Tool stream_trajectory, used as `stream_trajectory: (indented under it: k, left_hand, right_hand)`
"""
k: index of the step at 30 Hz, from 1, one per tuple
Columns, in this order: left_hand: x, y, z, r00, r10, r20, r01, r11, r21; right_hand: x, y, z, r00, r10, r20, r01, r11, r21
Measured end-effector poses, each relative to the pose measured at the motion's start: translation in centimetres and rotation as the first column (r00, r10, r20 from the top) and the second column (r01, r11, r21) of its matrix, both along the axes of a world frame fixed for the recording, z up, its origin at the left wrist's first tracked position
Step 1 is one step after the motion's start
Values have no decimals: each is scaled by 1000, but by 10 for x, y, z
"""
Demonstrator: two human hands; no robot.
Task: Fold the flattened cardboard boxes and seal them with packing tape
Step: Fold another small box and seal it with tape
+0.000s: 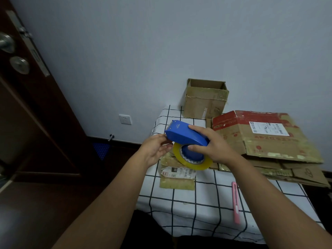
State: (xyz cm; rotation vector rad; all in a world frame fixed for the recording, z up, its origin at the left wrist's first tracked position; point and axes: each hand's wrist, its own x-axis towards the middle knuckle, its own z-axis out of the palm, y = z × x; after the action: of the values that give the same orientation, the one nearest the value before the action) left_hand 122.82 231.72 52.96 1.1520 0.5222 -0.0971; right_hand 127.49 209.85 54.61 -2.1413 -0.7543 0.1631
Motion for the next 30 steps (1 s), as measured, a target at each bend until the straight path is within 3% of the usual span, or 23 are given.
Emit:
stream_trajectory:
  k: [5,10,14,18,25,30]
  left_hand:
    - [3,2,5,999,46,-17,-45,998,54]
    - [11,2,6,995,104,-13,-96,954,282]
    - [14,-1,4,981,192,-2,-181,927,327]
    - [12,2,2,966,257,1,-248,929,275]
    - [-8,-10,-20,989,146,-38,-147,989,-12]
    - [-1,-11,-20,983,172,-61,-167,982,90]
  right_hand:
    - [2,-1,-1,1000,5,6,-5,1000,-1]
    - [7,0,0,1000,14,-6,-14,1000,-20]
    - [12,4,2,1000,10,-19,-11,1000,-27]
    - [13,8,3,1000,16,-22,-17,999,-49]
    - [10,13,12,998,49,-45,-51,997,-65]
    - [19,13,34,993,119,-8,-117,965,-233]
